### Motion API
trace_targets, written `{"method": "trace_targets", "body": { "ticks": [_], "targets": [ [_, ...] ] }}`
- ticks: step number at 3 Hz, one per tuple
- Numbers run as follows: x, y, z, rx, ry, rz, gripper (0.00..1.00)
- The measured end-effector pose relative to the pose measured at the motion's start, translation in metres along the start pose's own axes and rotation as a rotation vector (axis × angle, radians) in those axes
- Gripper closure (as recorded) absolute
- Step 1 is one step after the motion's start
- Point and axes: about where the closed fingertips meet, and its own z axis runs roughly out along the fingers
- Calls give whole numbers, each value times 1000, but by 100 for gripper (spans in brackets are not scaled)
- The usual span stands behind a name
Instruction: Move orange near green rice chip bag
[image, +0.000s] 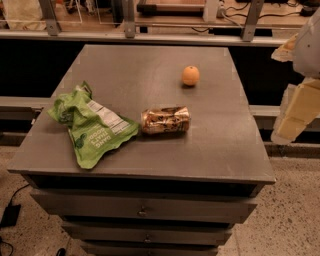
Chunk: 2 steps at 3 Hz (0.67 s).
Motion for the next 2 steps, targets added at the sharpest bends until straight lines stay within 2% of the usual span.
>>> {"method": "trace_targets", "body": {
  "ticks": [1,2],
  "targets": [
    [0,0,0,0,0,0,0],
    [-4,-21,-1,30,-25,-4,0]
  ]
}}
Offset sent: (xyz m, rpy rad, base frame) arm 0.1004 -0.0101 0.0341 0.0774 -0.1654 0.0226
